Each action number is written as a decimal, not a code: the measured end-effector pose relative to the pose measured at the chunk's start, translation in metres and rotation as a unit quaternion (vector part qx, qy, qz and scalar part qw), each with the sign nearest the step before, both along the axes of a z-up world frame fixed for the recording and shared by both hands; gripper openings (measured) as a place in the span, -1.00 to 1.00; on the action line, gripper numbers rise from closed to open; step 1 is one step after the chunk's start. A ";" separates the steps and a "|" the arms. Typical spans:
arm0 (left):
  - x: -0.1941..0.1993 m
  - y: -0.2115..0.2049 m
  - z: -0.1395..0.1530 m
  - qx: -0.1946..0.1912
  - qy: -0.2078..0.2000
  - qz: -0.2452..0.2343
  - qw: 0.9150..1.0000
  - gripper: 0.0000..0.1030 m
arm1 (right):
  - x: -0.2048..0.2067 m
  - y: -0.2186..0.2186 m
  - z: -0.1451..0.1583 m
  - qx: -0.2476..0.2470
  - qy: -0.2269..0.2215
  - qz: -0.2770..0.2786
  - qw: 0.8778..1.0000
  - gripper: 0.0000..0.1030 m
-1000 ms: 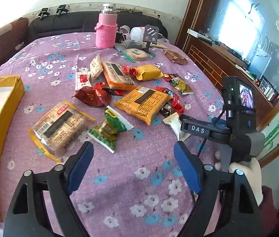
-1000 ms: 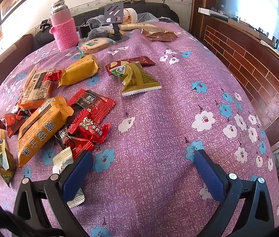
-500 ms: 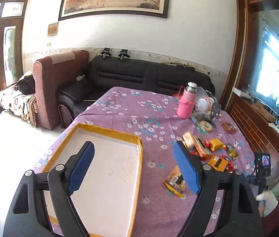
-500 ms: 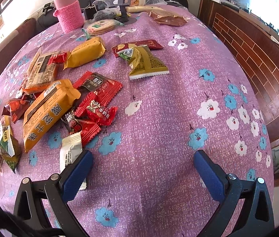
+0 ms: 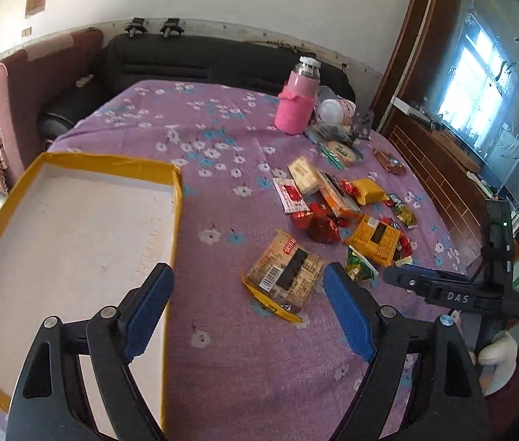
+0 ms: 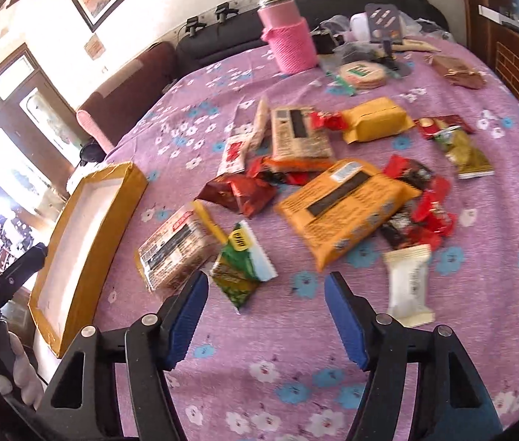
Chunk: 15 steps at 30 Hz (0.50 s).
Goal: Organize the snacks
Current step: 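Grasp the cracker pack with the left tool while the right tool grasps the green chip bag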
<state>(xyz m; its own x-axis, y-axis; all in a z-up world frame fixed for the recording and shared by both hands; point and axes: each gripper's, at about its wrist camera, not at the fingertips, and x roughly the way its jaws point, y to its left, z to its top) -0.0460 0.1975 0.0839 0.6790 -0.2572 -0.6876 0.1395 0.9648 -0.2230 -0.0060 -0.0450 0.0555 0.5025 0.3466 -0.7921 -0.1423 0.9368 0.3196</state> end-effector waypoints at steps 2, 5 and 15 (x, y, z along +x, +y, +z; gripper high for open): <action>0.013 -0.004 -0.009 0.005 0.021 0.000 1.000 0.63 | 0.007 0.017 -0.010 -0.001 0.005 -0.002 1.000 0.31; 0.029 -0.010 -0.024 0.006 0.047 -0.010 0.999 0.63 | 0.014 0.036 -0.024 -0.027 0.006 -0.006 1.000 0.33; 0.064 -0.043 -0.045 0.054 0.062 -0.047 0.996 0.63 | 0.012 0.024 -0.033 -0.006 0.017 -0.019 1.000 -0.19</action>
<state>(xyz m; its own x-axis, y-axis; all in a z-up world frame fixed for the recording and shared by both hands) 0.0185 0.1548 0.0387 0.5640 -0.2359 -0.7913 0.2075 0.9681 -0.1407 0.0065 -0.0211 0.0223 0.4876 0.3179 -0.8131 -0.0951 0.9451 0.3125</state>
